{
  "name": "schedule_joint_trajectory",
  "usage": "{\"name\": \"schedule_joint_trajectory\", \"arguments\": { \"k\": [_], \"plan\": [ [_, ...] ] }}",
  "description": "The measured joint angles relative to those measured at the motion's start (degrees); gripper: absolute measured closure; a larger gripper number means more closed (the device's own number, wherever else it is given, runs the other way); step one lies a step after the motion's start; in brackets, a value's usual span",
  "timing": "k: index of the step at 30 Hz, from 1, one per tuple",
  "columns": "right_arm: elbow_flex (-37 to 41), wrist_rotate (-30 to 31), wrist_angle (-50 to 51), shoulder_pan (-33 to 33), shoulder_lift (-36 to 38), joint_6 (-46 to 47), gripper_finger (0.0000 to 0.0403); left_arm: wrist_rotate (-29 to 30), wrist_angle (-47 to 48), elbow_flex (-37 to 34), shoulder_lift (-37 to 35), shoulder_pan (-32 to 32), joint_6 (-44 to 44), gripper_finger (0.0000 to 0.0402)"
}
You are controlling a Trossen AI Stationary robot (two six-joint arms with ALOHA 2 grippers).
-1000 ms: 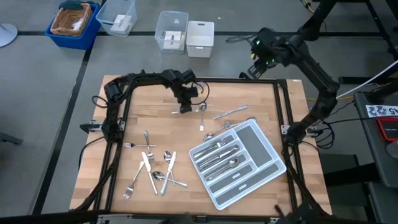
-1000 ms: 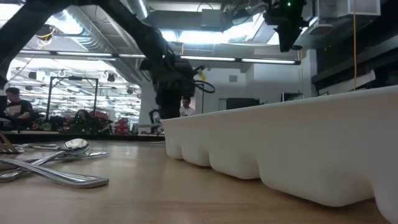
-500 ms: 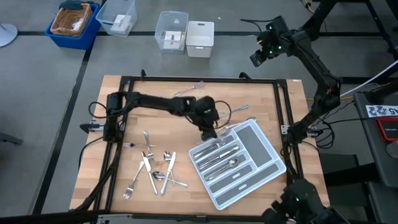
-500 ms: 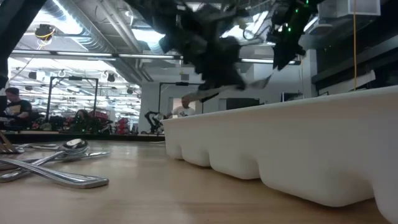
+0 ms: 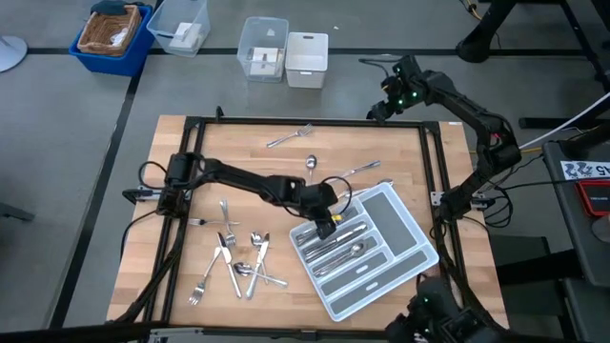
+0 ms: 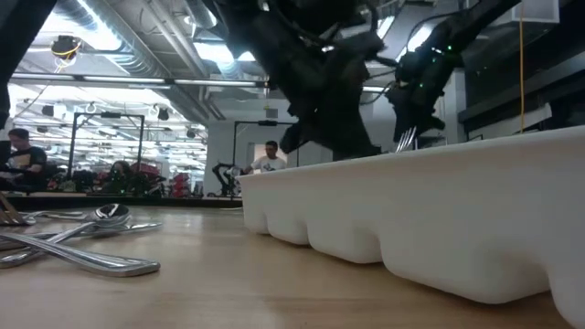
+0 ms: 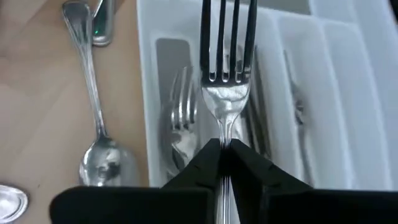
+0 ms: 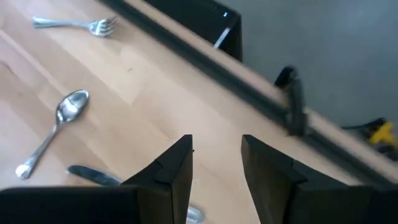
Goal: Sort silverware
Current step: Put the silver fork into the silverware tray, then put the silver spoon into the silverware tray
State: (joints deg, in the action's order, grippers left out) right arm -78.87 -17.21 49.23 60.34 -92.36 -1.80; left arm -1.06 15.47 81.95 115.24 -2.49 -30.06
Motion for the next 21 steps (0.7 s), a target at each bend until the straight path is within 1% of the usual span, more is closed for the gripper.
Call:
{"name": "schedule_joint_trajectory", "arguments": {
  "k": [6, 10, 12, 14, 16, 21],
  "plan": [
    [4.11, -0.42, -0.22, -2.72, 0.00, 3.31, 0.0262, 0.52, 0.85, 0.00, 2.02, -0.69, 0.25, 0.0356],
    [5.85, -0.43, -0.23, -5.85, 0.00, 3.52, 0.0262, 0.34, 0.74, 0.00, 2.31, -0.65, -2.61, 0.0330],
    [6.26, -0.43, -0.52, -7.59, 0.00, 4.76, 0.0262, -0.73, 0.68, 0.02, 2.25, -0.26, -4.36, 0.0318],
    [6.61, -0.40, -1.83, -9.38, 0.00, 7.72, 0.0262, -2.50, 0.74, 0.02, 1.52, 0.22, -6.06, 0.0312],
    [6.90, -0.34, -4.18, -11.29, 0.00, 10.91, 0.0262, -2.82, 0.70, 0.02, 0.08, 0.36, -6.14, 0.0310],
    [8.92, 0.16, -12.74, -16.38, 0.00, 19.00, 0.0262, -2.47, 0.86, 0.10, -5.24, -0.19, -0.87, 0.0318]
  ]
}}
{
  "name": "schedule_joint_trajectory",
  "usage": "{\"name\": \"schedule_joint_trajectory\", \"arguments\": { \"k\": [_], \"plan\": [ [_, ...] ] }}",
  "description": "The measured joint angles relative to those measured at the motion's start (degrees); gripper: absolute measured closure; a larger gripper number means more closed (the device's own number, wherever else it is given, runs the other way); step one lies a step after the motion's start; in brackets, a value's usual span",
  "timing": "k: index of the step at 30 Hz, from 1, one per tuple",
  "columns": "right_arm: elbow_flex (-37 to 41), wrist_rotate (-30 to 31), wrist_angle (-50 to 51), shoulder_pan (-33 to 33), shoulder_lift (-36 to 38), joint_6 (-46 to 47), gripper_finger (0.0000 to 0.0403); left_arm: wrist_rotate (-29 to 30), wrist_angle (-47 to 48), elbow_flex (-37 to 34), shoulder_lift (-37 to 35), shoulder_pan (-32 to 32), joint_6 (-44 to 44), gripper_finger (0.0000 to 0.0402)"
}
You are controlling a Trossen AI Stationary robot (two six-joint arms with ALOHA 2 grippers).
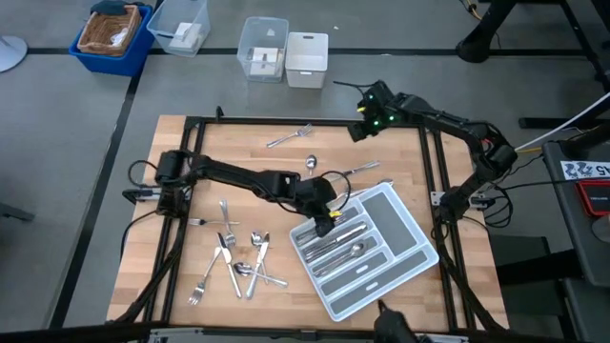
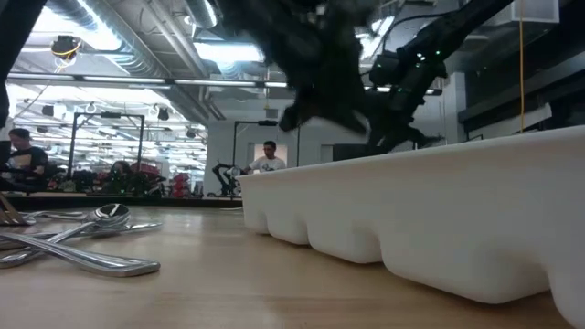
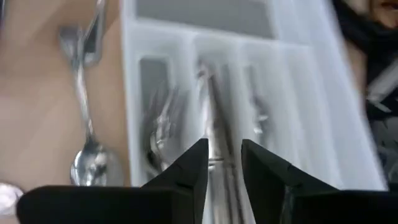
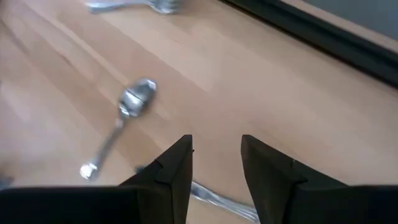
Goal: Sort silverware
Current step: Put the silver spoon into the silverware tray
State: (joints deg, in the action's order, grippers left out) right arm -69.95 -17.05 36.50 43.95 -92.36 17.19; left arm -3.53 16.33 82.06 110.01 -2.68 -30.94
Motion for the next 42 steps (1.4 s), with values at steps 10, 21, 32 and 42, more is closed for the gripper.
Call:
{"name": "schedule_joint_trajectory", "arguments": {
  "k": [10, 21, 32, 42],
  "plan": [
    [2.58, 11.01, -14.02, -10.69, -2.96, 17.06, 0.0262, 11.32, 15.89, -0.02, -14.53, 0.12, 5.76, 0.0321],
    [2.59, 13.02, -20.03, -21.24, -11.38, 30.52, 0.0262, 22.79, 35.96, -0.05, -23.82, 2.68, 6.98, 0.0320],
    [2.57, 21.16, -27.37, -28.93, -17.11, 42.82, 0.0262, 22.82, 43.51, -0.08, -28.68, 11.28, 18.50, 0.0320],
    [2.54, 24.42, -30.23, -30.11, -22.21, 50.90, 0.0262, 19.99, 46.92, -0.10, -30.49, 18.21, 25.54, 0.0320]
  ]
}}
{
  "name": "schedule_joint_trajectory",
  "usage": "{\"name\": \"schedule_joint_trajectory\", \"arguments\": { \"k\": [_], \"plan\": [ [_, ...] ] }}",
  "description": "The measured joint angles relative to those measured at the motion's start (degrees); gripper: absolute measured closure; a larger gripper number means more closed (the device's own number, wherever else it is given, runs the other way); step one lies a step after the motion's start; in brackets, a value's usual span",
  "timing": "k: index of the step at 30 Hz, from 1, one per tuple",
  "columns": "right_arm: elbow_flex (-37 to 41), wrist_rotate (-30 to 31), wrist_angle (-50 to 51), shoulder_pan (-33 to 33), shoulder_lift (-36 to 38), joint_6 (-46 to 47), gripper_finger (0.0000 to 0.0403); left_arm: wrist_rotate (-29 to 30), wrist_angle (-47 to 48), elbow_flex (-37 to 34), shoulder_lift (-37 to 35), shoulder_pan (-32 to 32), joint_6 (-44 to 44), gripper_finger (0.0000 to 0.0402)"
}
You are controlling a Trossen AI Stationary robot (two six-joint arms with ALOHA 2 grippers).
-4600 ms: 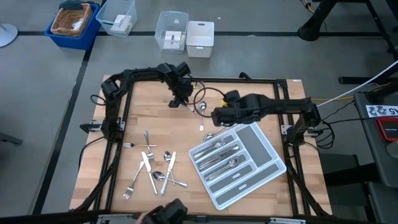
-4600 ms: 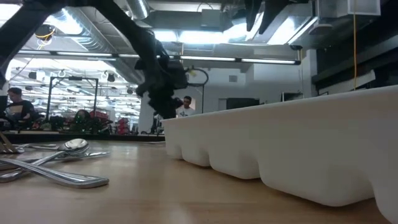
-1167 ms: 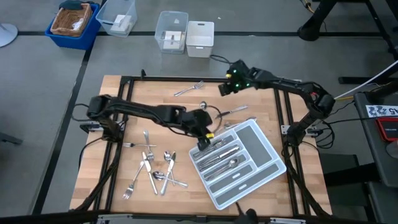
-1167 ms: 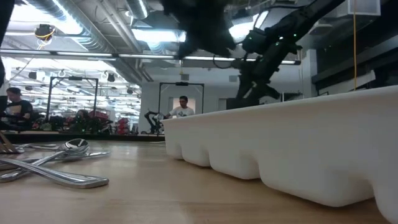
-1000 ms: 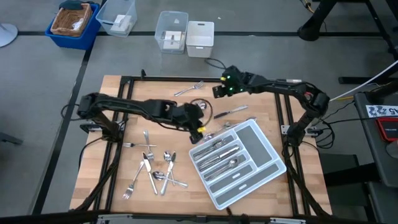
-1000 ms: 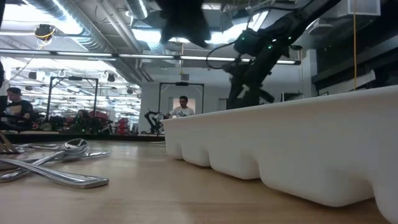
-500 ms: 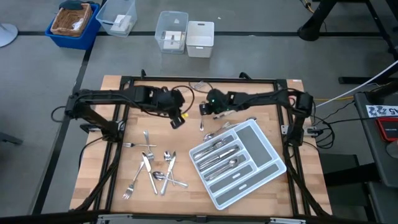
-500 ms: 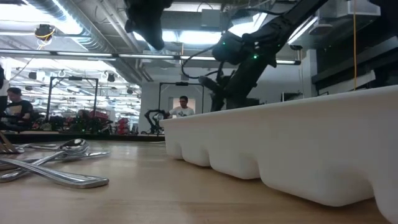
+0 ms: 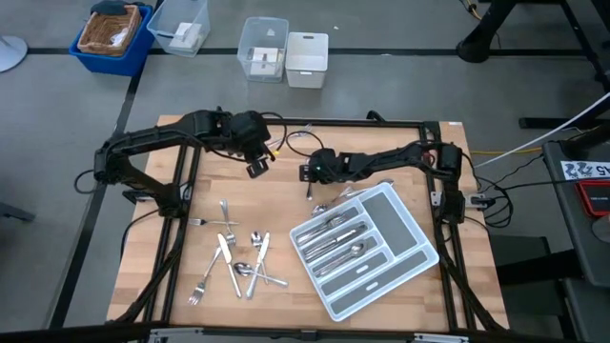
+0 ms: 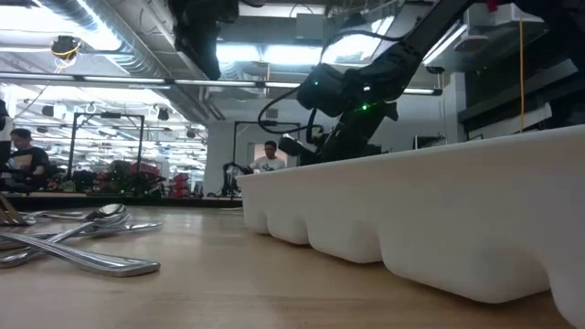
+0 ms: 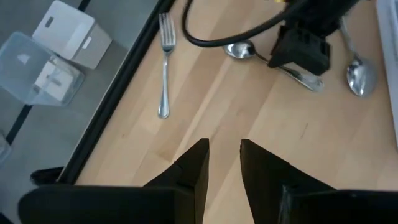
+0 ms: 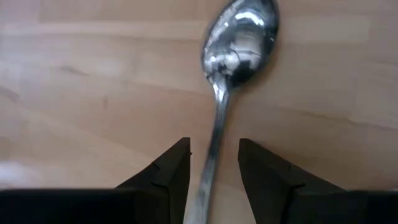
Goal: Sort silverware
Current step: Put the silver spoon into the silverware tray
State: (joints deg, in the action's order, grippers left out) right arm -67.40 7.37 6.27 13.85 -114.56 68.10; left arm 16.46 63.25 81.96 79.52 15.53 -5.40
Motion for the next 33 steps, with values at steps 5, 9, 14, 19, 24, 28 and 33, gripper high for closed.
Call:
{"name": "schedule_joint_trajectory", "arguments": {
  "k": [5, 9, 14, 19, 24, 28, 33],
  "plan": [
    [-0.13, 3.06, -0.83, -0.07, -0.72, 1.09, 0.0262, -1.67, 0.29, 0.01, -0.04, 1.12, 2.75, 0.0320],
    [-0.21, 4.89, -1.79, -0.05, -1.39, 1.10, 0.0262, -2.35, 0.38, 0.00, -0.04, 1.14, 3.66, 0.0320],
    [-0.26, 6.63, -4.10, 0.04, -2.29, 0.74, 0.0262, -2.36, 0.41, 0.00, -0.04, 1.09, 4.02, 0.0320],
    [-0.37, 7.56, -4.27, 0.59, -2.81, 0.70, 0.0263, -2.54, 0.43, 0.00, -0.04, 1.09, 3.82, 0.0320],
    [-0.39, 7.85, -4.20, 1.14, -3.26, 0.67, 0.0282, -2.59, 0.45, 0.00, -0.04, 1.09, 2.59, 0.0320],
    [-0.32, 8.64, -3.89, 1.21, -3.35, 0.41, 0.0326, -2.59, 0.44, 0.00, -0.04, 1.09, 2.54, 0.0320],
    [-0.26, 9.07, -3.82, 1.25, -3.43, -0.40, 0.0389, -2.59, 0.45, 0.00, -0.04, 1.09, 2.39, 0.0320]
  ]
}}
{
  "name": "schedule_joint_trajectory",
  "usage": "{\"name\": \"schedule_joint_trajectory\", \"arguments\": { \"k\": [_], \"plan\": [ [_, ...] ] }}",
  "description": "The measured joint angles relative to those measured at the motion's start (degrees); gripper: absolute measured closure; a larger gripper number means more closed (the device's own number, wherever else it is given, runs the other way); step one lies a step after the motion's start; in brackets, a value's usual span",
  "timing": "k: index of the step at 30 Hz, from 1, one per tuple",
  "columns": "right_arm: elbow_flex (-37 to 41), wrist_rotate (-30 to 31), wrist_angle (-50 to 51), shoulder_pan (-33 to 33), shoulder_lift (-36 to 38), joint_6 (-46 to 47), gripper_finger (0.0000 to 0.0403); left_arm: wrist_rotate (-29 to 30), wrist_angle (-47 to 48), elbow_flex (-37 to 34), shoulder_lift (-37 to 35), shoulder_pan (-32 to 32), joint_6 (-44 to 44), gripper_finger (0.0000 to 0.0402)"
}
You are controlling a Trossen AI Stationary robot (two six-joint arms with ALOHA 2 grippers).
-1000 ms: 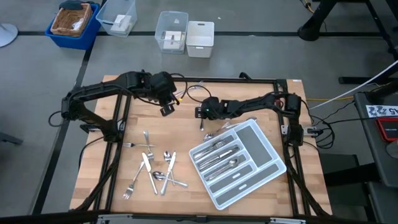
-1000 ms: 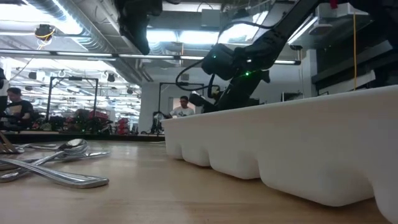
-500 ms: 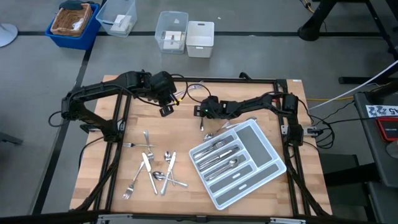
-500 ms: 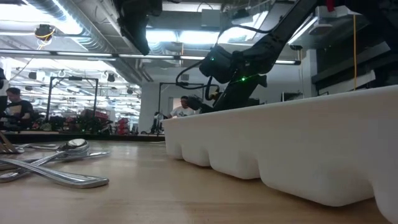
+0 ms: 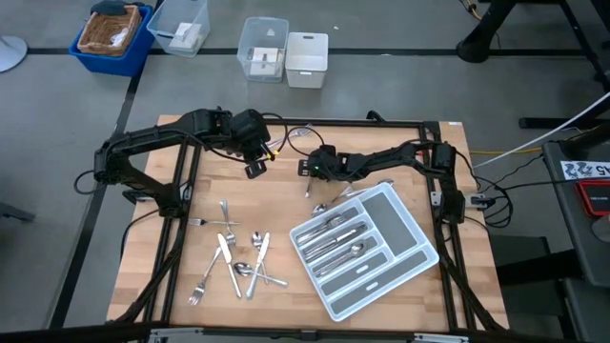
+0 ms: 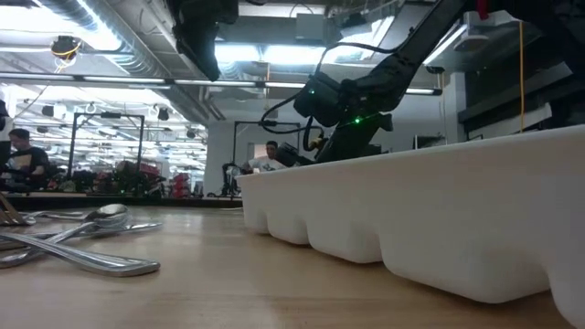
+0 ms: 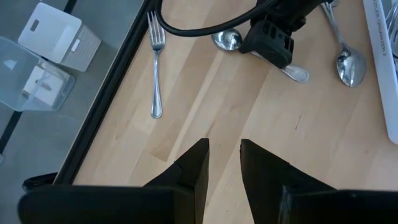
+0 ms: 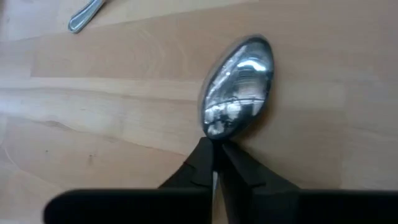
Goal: Sort silverware
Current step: Put the silver spoon into the silverware tray
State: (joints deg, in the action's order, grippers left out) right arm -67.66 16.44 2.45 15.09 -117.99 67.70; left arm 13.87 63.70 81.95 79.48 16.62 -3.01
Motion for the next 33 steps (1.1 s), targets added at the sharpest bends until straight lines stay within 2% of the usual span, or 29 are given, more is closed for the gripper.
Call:
{"name": "schedule_joint_trajectory", "arguments": {
  "k": [6, 13, 21, 33],
  "plan": [
    [0.00, -0.34, -0.12, 0.00, -0.01, -0.43, 0.0376, 0.00, -0.02, 0.01, 0.00, 0.00, 0.00, 0.0320],
    [0.07, -4.62, 0.93, 0.09, 1.70, -1.88, 0.0396, 0.00, 0.09, 0.01, 0.00, 0.00, 0.50, 0.0320],
    [0.15, -5.44, 6.52, -0.55, 9.93, -3.79, 0.0400, -2.00, 0.86, 0.00, -0.35, 0.04, 5.07, 0.0320],
    [0.06, -1.39, 14.55, -6.51, 22.54, -3.93, 0.0399, -5.12, 1.73, 0.00, -0.63, 0.37, 8.29, 0.0320]
  ]
}}
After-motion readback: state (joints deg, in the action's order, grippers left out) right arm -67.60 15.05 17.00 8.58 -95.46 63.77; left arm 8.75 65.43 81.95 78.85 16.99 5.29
